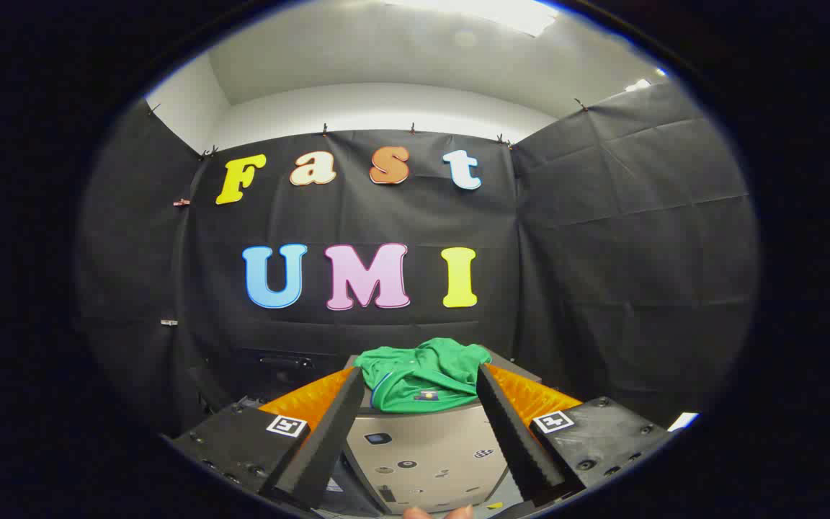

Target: Put the clothes into the washing machine and then close the washing machine lid.

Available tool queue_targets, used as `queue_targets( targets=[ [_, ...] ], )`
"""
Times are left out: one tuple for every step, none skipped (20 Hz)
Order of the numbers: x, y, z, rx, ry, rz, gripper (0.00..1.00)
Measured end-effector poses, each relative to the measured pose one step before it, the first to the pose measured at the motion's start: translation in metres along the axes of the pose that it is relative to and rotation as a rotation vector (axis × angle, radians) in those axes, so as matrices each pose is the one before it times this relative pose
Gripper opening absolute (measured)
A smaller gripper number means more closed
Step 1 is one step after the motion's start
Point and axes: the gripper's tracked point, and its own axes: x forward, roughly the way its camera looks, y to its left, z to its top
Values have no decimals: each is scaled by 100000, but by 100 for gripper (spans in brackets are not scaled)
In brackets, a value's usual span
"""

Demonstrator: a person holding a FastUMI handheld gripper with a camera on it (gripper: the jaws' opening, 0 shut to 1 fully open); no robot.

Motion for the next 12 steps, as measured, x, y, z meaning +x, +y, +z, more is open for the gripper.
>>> queue_targets(
  targets=[
    [122,283,-129,707,331,104,98],
    [222,92,-285,541,806,106,98],
    [13,248,-309,884,661,414,98],
    [49,388,-340,1575,1170,771,98],
    [39,267,-270,1741,858,890,98],
    [-49,185,-121,1225,616,545,98],
    [-13,-122,-184,47,540,55,98],
    [-6,-319,-142,-892,197,-334,98],
    [-100,-188,-63,-1066,-19,-673,98],
    [-36,-178,116,-814,-105,-365,98],
    [-81,36,83,-570,-28,93,98],
    [-177,86,-105,-848,40,82,98]
  ],
)
